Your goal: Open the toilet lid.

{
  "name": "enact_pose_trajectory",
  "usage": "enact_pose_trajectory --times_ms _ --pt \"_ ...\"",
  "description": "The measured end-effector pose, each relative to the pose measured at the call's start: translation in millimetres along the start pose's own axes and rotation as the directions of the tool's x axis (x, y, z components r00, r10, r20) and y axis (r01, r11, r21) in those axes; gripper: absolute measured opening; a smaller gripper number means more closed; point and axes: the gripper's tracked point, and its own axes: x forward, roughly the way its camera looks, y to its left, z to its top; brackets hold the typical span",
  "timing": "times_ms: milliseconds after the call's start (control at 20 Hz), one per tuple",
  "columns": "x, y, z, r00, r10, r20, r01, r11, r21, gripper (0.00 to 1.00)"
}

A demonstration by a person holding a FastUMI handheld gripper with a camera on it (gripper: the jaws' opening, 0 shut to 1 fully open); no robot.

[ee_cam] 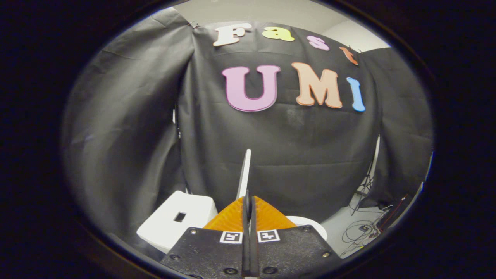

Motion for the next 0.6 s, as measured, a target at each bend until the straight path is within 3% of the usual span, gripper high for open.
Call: enact_pose_trajectory --times_ms 350,600 --pt "-4.2 67.5 -2.6 0.99 0.141 0.011 -0.14 0.987 -0.082 0.0" --pt "-2.9 106.0 -11.4 0.97 0.242 -0.015 -0.241 0.957 -0.161 0.0"
